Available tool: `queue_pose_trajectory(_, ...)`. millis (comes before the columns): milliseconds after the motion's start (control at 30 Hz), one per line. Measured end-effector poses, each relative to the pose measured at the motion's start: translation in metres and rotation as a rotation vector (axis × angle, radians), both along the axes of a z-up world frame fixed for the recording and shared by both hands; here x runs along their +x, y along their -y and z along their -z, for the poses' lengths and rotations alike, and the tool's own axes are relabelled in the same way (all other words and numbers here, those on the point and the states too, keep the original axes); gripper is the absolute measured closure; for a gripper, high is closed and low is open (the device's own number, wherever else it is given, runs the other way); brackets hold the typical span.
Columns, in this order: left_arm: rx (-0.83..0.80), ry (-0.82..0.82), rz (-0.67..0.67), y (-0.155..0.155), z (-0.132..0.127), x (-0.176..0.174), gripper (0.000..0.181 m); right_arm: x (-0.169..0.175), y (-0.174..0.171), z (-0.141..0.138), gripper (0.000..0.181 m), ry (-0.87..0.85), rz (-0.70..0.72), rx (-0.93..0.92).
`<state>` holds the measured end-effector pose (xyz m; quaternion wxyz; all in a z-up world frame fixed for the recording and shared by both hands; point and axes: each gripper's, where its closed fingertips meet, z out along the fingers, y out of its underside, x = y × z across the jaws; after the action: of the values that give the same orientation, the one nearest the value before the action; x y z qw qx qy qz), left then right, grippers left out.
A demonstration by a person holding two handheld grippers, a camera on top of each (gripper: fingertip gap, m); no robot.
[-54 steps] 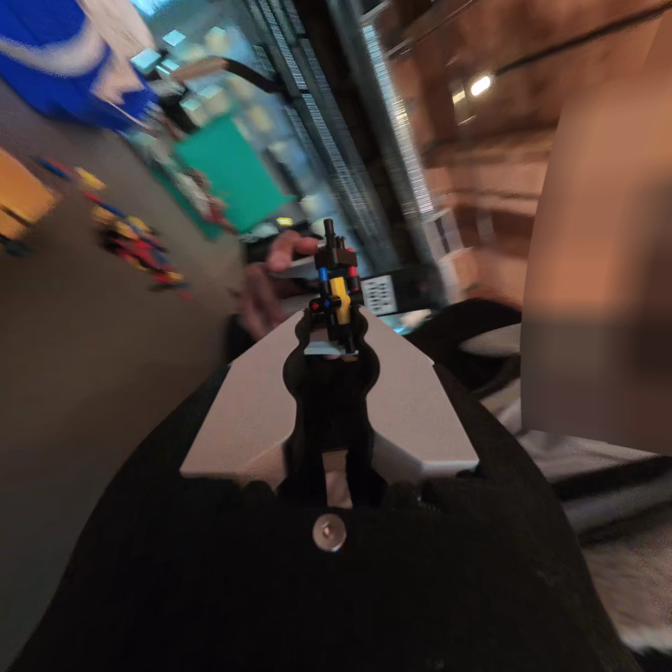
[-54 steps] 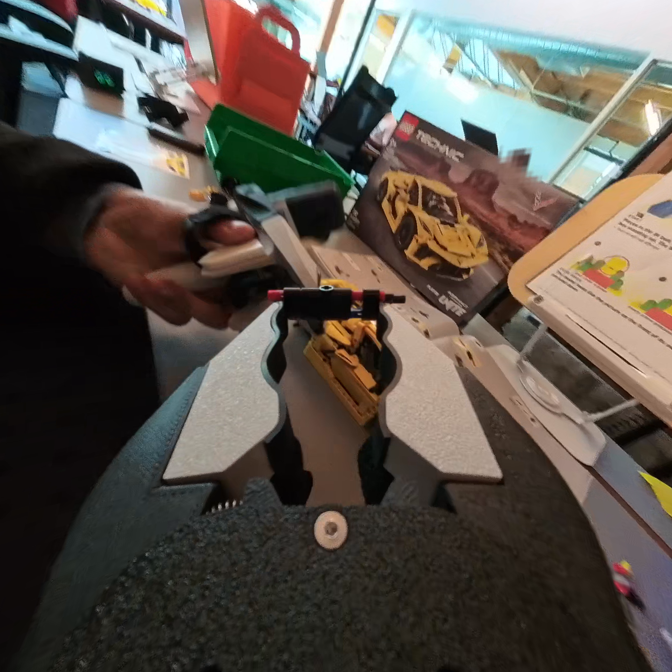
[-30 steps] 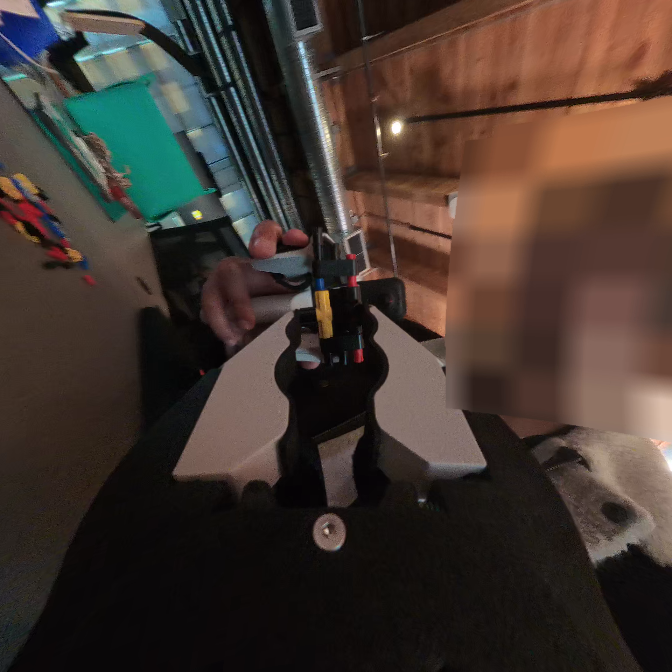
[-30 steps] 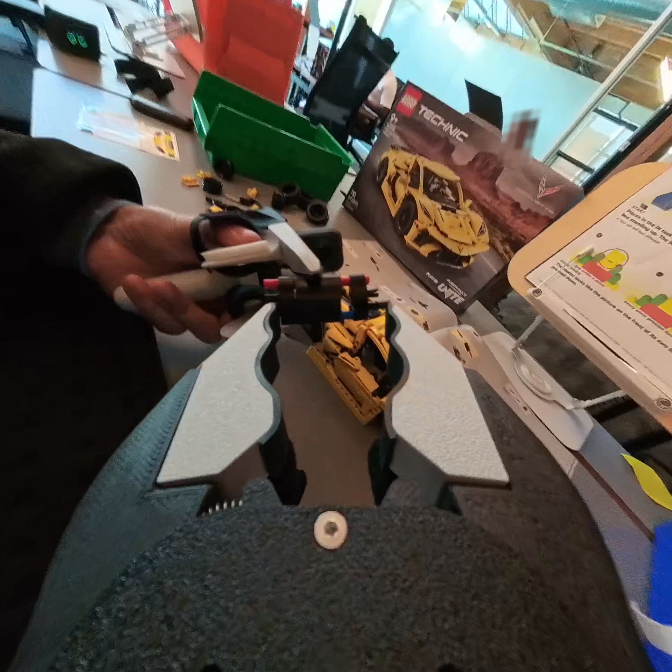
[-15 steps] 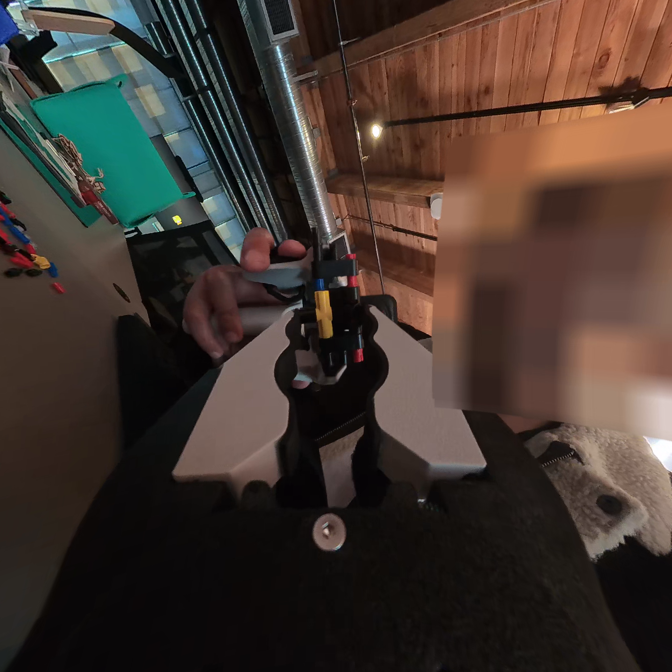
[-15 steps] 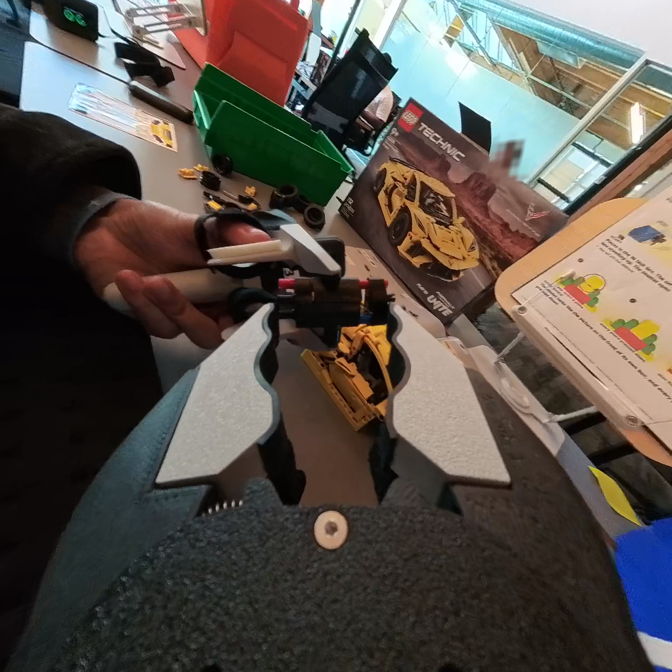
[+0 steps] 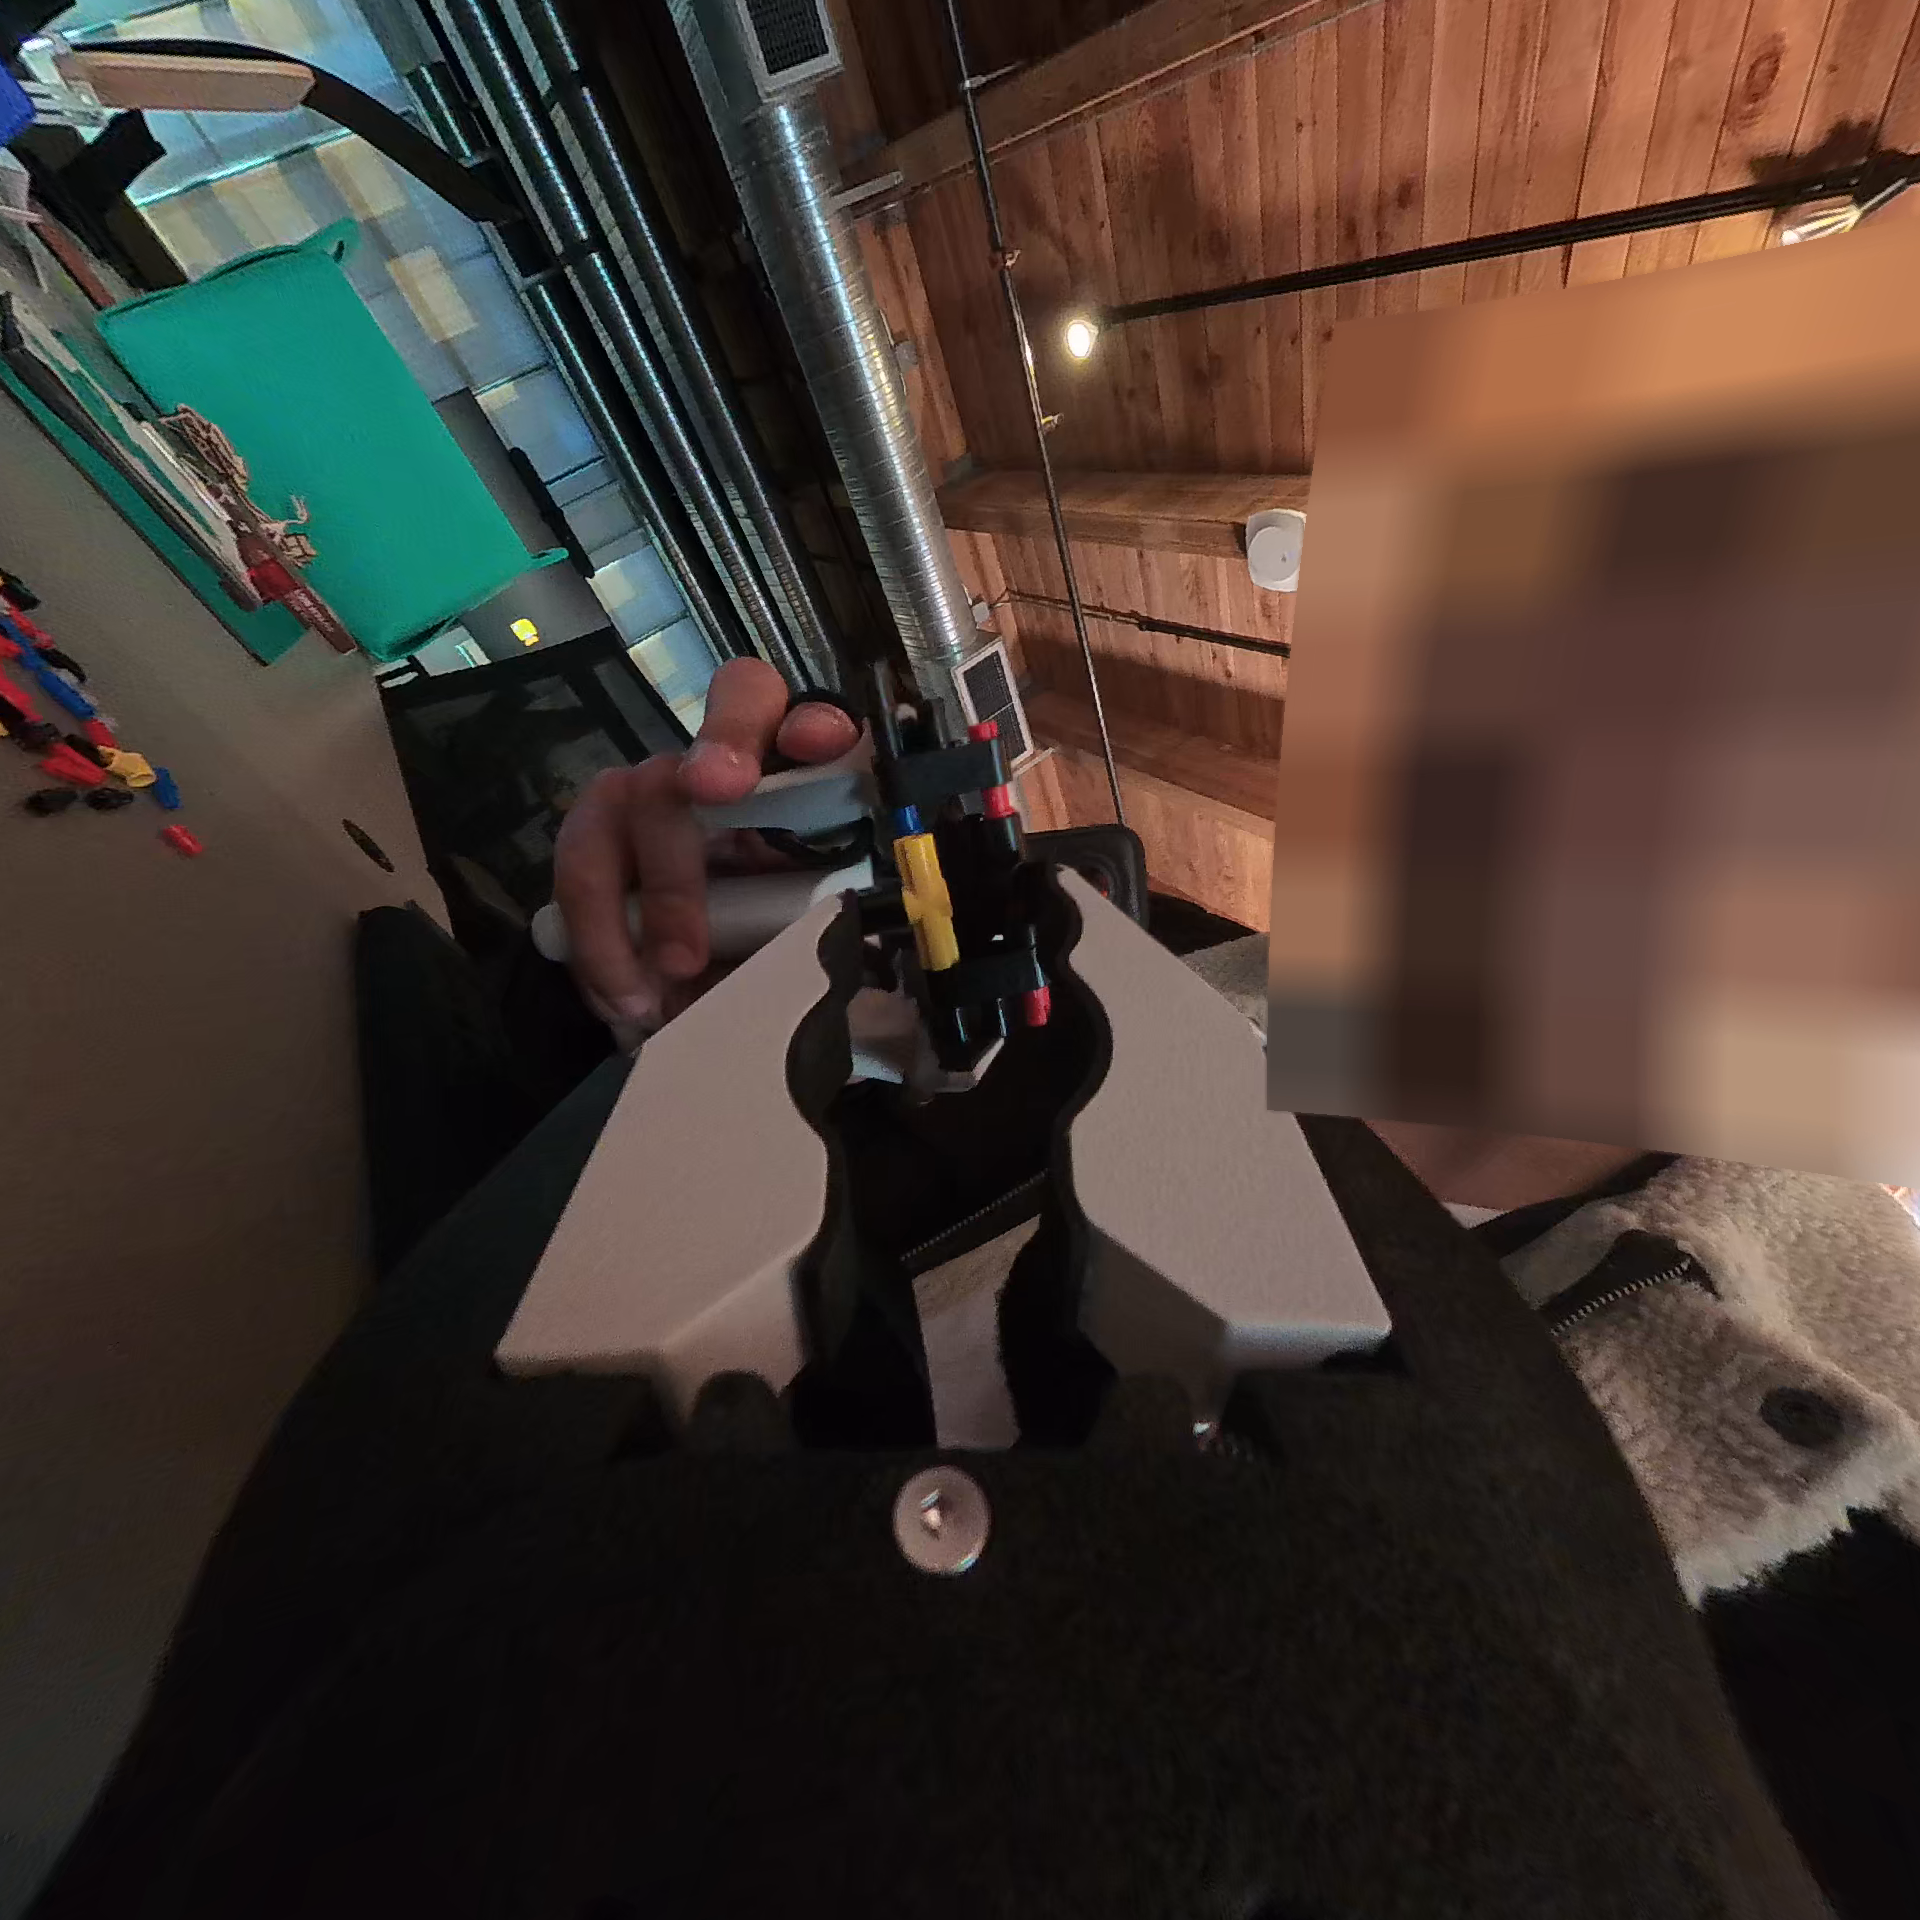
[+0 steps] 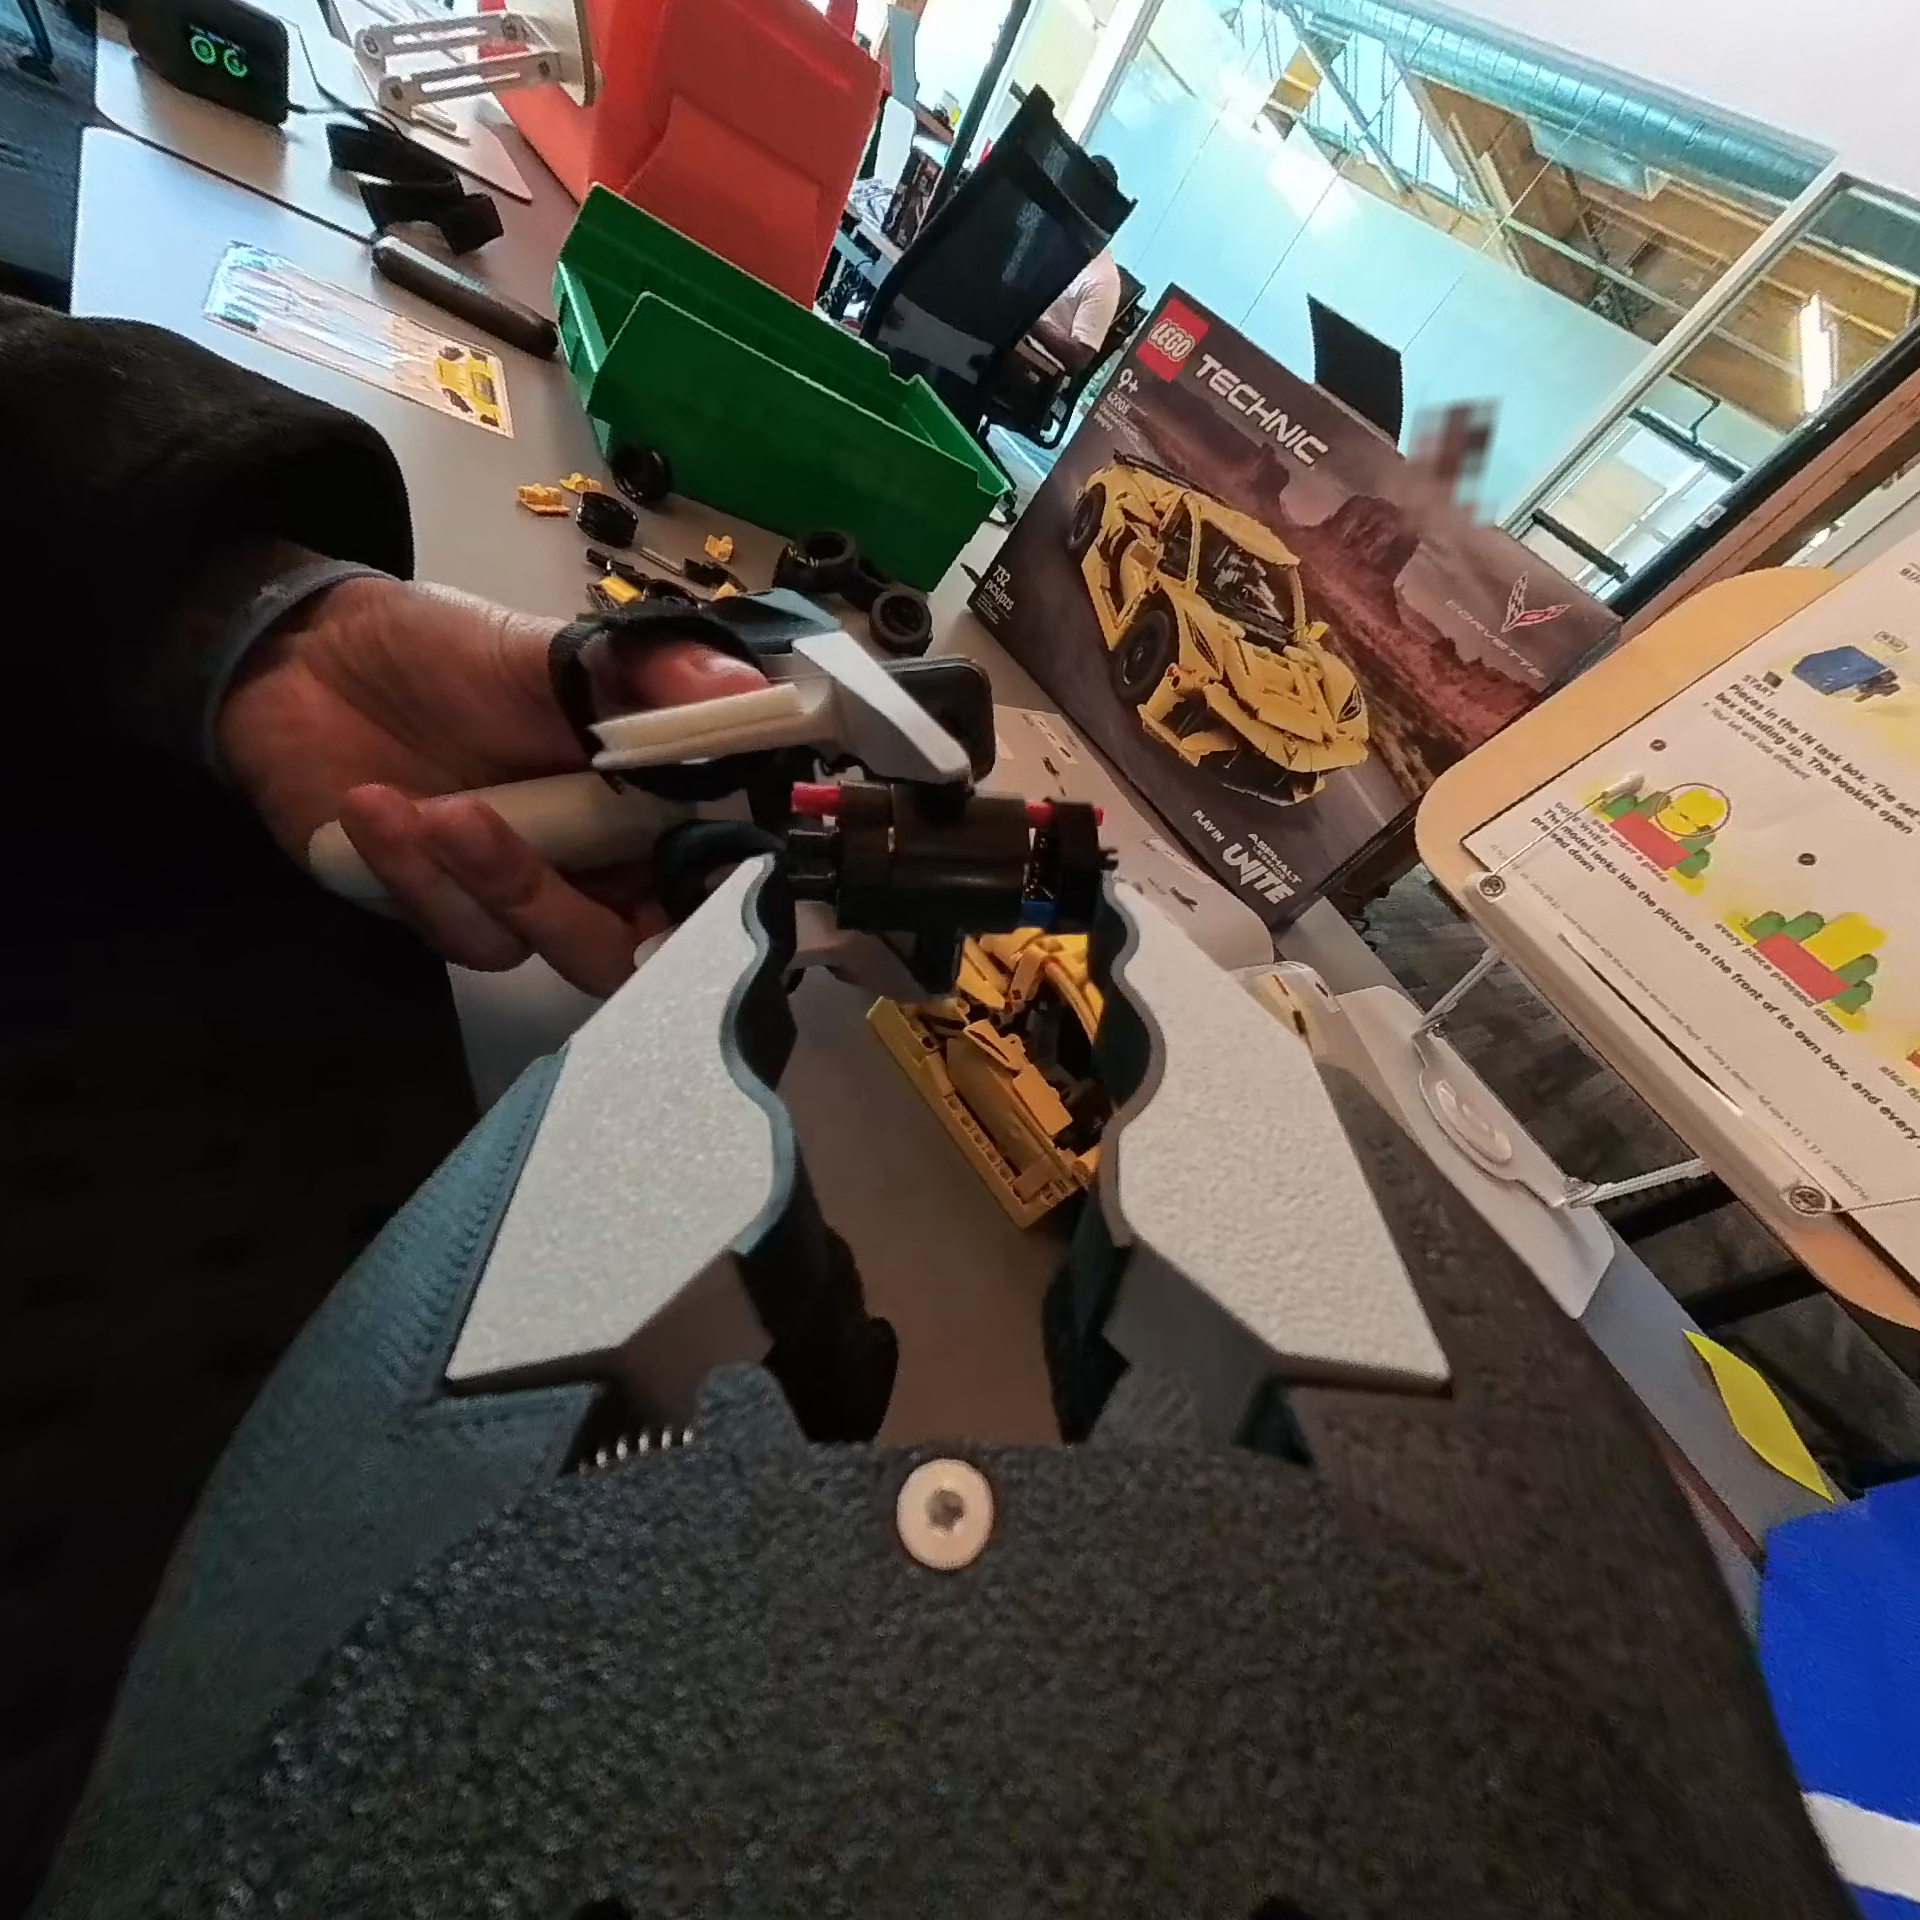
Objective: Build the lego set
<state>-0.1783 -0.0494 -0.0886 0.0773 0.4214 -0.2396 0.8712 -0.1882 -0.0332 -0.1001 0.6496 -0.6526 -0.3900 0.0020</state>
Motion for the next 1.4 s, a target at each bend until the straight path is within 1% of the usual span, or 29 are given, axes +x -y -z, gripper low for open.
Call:
queue_pose_trajectory(133, 0.016, -0.018, -0.028, -0.004, 0.003, 0.001, 0.148, 0.001, -0.003, 0.004, 0.125, 0.027, 0.031, 0.01)
queue_pose_trajectory(200, 0.039, -0.017, -0.029, -0.003, 0.002, 0.0, 0.149, 0.0, -0.003, 0.001, 0.124, 0.028, 0.015, 0.043)
queue_pose_trajectory(233, 0.073, -0.031, -0.031, -0.001, 0.004, 0.001, 0.149, 0.0, -0.001, 0.002, 0.124, 0.011, -0.004, 0.019)
queue_pose_trajectory(333, 0.162, -0.057, -0.031, 0.005, 0.008, 0.001, 0.149, 0.003, 0.006, 0.01, 0.122, -0.033, -0.076, -0.129)
queue_pose_trajectory(367, 0.192, -0.069, -0.029, 0.008, 0.01, 0.002, 0.149, 0.004, 0.009, 0.012, 0.124, -0.033, -0.095, -0.168)
queue_pose_trajectory(400, 0.212, -0.085, -0.026, 0.01, 0.013, 0.004, 0.149, 0.004, 0.01, 0.016, 0.124, -0.011, -0.097, -0.19)
queue_pose_trajectory(467, 0.222, -0.103, -0.023, 0.011, 0.016, 0.006, 0.149, 0.006, 0.011, 0.019, 0.124, 0.053, -0.077, -0.178)
queue_pose_trajectory(633, 0.383, -0.193, -0.068, 0.015, 0.033, 0.013, 0.149, 0.014, 0.014, 0.037, 0.125, 0.221, 0.002, -0.287)
queue_pose_trajectory(667, 0.39, -0.198, -0.077, 0.014, 0.034, 0.014, 0.148, 0.016, 0.013, 0.039, 0.125, 0.243, 0.018, -0.297)
queue_pose_trajectory(733, 0.373, -0.183, -0.087, 0.012, 0.031, 0.013, 0.149, 0.015, 0.009, 0.034, 0.126, 0.25, 0.032, -0.257)
queue_pose_trajectory(800, 0.392, -0.203, -0.103, 0.01, 0.035, 0.014, 0.148, 0.017, 0.007, 0.038, 0.126, 0.292, 0.055, -0.258)
queue_pose_trajectory(867, 0.395, -0.199, -0.1, 0.01, 0.034, 0.013, 0.148, 0.016, 0.007, 0.037, 0.127, 0.298, 0.049, -0.237)
queue_pose_trajectory(933, 0.402, -0.211, -0.093, 0.011, 0.037, 0.014, 0.149, 0.016, 0.008, 0.04, 0.128, 0.307, 0.043, -0.267)
queue_pose_trajectory(1067, 0.375, -0.239, -0.085, 0.009, 0.042, 0.015, 0.149, 0.017, 0.006, 0.047, 0.128, 0.253, 0.039, -0.326)
queue_pose_trajectory(1133, 0.356, -0.234, -0.093, 0.008, 0.04, 0.016, 0.149, 0.017, 0.005, 0.046, 0.127, 0.235, 0.029, -0.317)
queue_pose_trajectory(1167, 0.376, -0.225, -0.119, 0.007, 0.038, 0.018, 0.148, 0.02, 0.004, 0.044, 0.127, 0.267, 0.031, -0.279)
queue_pose_trajectory(1200, 0.434, -0.218, -0.162, 0.005, 0.037, 0.02, 0.148, 0.022, 0.002, 0.04, 0.126, 0.282, 0.037, -0.223)
queue_pose_trajectory(1267, 0.593, -0.259, -0.266, -0.004, 0.045, 0.023, 0.148, 0.029, -0.003, 0.045, 0.125, 0.307, 0.067, -0.2)
queue_pose_trajectory(1300, 0.646, -0.269, -0.304, -0.007, 0.046, 0.023, 0.146, 0.034, -0.006, 0.045, 0.125, 0.331, 0.089, -0.159)
queue_pose_trajectory(1333, 0.664, -0.259, -0.315, -0.006, 0.045, 0.022, 0.14, 0.036, -0.007, 0.045, 0.125, 0.341, 0.086, -0.125)
queue_pose_trajectory(1400, 0.628, -0.226, -0.288, -0.001, 0.04, 0.023, 0.134, 0.027, -0.005, 0.034, 0.125, 0.28, 0.031, -0.04)
